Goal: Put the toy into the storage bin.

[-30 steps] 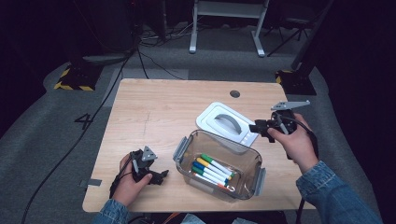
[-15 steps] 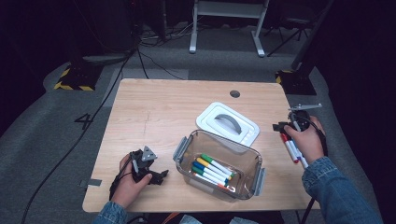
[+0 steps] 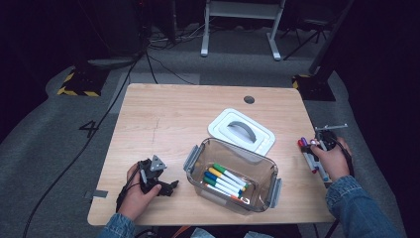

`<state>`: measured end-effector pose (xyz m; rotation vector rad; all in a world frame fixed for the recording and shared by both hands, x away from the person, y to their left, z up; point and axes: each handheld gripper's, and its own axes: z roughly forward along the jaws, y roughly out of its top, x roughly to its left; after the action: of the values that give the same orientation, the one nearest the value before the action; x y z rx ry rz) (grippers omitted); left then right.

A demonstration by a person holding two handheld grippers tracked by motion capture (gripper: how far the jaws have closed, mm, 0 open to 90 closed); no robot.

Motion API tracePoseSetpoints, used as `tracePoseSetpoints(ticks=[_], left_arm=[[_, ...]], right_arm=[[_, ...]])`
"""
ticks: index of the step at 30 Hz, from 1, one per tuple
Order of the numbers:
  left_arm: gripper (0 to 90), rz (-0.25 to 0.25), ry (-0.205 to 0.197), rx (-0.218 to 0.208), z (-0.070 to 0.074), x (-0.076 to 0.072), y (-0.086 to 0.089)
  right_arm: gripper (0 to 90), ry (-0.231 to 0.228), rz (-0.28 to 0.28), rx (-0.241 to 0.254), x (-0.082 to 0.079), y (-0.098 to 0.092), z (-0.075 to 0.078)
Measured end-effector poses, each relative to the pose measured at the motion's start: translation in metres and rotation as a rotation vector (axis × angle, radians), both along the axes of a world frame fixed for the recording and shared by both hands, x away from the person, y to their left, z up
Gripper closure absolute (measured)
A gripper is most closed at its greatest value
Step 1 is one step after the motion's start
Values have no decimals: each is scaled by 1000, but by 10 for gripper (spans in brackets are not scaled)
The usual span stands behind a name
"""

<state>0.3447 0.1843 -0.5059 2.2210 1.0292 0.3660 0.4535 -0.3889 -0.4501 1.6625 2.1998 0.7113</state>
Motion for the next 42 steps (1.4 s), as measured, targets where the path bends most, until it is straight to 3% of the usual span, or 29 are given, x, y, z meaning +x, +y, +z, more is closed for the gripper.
tracePoseSetpoints(ticks=[7, 15, 23, 29, 42], left_arm=[[1, 0, 0, 0, 0, 0, 0], [2, 1, 0, 0, 0, 0, 0], [2, 0, 0, 0, 0, 0, 0], [2, 0, 1, 0, 0, 0, 0], [1, 0, -1, 0, 0, 0, 0]], right_arm=[[659, 22, -7, -13, -2, -3, -11], [734, 56, 4, -22, -2, 0, -22], [773, 61, 6, -27, -4, 2, -20], [773, 33, 34, 23, -8, 5, -3], [773, -75, 159, 98, -23, 36, 65]])
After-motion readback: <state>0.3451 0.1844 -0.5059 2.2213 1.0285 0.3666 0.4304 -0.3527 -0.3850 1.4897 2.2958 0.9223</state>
